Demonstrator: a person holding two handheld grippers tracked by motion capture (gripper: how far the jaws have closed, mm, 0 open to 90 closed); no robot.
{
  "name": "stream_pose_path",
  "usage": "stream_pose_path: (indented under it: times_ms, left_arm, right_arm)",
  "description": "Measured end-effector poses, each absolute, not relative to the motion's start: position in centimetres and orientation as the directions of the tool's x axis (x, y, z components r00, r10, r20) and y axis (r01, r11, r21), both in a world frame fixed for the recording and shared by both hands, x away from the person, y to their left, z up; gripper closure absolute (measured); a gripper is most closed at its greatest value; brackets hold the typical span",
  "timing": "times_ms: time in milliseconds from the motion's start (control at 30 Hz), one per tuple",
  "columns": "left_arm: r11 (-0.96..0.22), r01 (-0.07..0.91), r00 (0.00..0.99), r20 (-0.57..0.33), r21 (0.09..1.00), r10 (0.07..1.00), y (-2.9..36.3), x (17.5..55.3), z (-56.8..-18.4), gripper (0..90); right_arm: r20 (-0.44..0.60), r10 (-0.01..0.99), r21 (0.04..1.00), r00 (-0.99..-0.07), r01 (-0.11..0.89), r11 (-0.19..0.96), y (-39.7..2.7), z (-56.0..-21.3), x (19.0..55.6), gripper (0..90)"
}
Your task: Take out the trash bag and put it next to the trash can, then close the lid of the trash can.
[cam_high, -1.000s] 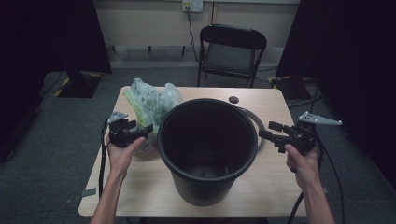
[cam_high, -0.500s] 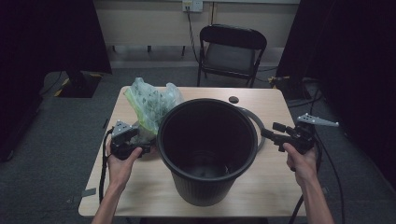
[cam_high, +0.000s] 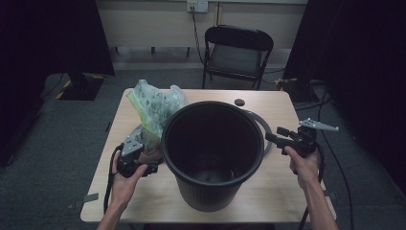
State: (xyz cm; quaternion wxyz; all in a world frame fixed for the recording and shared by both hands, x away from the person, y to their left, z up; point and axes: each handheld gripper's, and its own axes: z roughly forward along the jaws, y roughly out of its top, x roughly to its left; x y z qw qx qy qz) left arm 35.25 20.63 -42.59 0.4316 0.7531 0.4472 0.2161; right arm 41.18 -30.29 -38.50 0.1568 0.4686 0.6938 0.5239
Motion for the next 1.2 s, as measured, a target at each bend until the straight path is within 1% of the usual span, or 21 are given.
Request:
stream_pose_path:
  times_ms: [33,167,233,300,367,433,500,567,633,667,800,867,1000,1200]
  left_arm:
    - [-0.226,0.495,0.515,-0.073,0.839,0.854,20.5,35.1,-42.8,15.8]
    - [-0.251,0.506,0.503,-0.046,0.825,0.863,20.1,34.5,-43.5,16.0]
    - [-0.229,0.522,0.513,-0.088,0.822,0.854,20.0,34.3,-44.1,15.9]
    - [-0.264,0.526,0.518,-0.058,0.808,0.854,19.8,34.0,-44.6,15.8]
    - [-0.268,0.53,0.514,-0.053,0.804,0.856,19.6,33.7,-45.0,15.9]
    - [-0.276,0.51,0.503,-0.022,0.815,0.864,19.1,33.1,-45.4,16.1]
    - [-0.292,0.524,0.509,-0.019,0.8,0.861,18.7,32.8,-46.0,16.0]
    - [-0.287,0.543,0.516,-0.043,0.789,0.856,18.3,32.8,-46.5,16.1]
    - [-0.324,0.539,0.515,-0.001,0.777,0.857,18.1,32.8,-46.8,16.2]
    - [-0.317,0.541,0.507,-0.001,0.779,0.862,17.9,32.7,-47.0,16.3]
    - [-0.348,0.556,0.524,0.007,0.755,0.852,17.9,33.1,-47.7,16.1]
    - [-0.347,0.565,0.514,0.009,0.749,0.858,17.9,33.3,-48.0,15.9]
    - [-0.354,0.575,0.504,0.022,0.738,0.863,17.8,33.4,-48.4,15.9]
    - [-0.386,0.586,0.518,0.037,0.712,0.855,17.4,33.6,-49.3,16.1]
  right_arm:
    - [0.264,0.82,0.871,-0.507,0.491,0.023,-30.2,-38.6,41.3,30.2]
    - [0.26,0.825,0.859,-0.501,0.511,0.04,-30.1,-39.4,42.2,31.1]
    - [0.264,0.83,0.853,-0.491,0.521,0.036,-30.1,-39.9,42.7,32.1]
    - [0.261,0.84,0.841,-0.475,0.539,0.044,-30.0,-40.5,43.3,32.9]
    - [0.256,0.846,0.831,-0.467,0.553,0.054,-29.9,-41.0,43.6,35.0]
    - [0.245,0.857,0.819,-0.453,0.57,0.067,-29.8,-41.6,43.9,36.0]
    - [0.231,0.874,0.81,-0.428,0.583,0.072,-29.9,-42.0,44.3,39.1]
    - [0.223,0.883,0.809,-0.413,0.584,0.069,-30.2,-42.4,44.7,40.7]
    - [0.223,0.89,0.803,-0.399,0.592,0.064,-30.4,-43.0,44.9,42.9]
    - [0.217,0.893,0.798,-0.395,0.598,0.071,-30.4,-43.3,45.0,43.6]
    - [0.208,0.905,0.772,-0.371,0.631,0.081,-30.8,-44.4,45.3,43.4]
    - [0.21,0.912,0.762,-0.353,0.643,0.074,-30.9,-44.9,45.5,43.0]
    - [0.172,0.93,0.743,-0.324,0.662,0.093,-31.0,-45.7,45.8,42.7]
    - [0.132,0.945,0.705,-0.3,0.698,0.123,-30.6,-46.6,46.4,42.5]
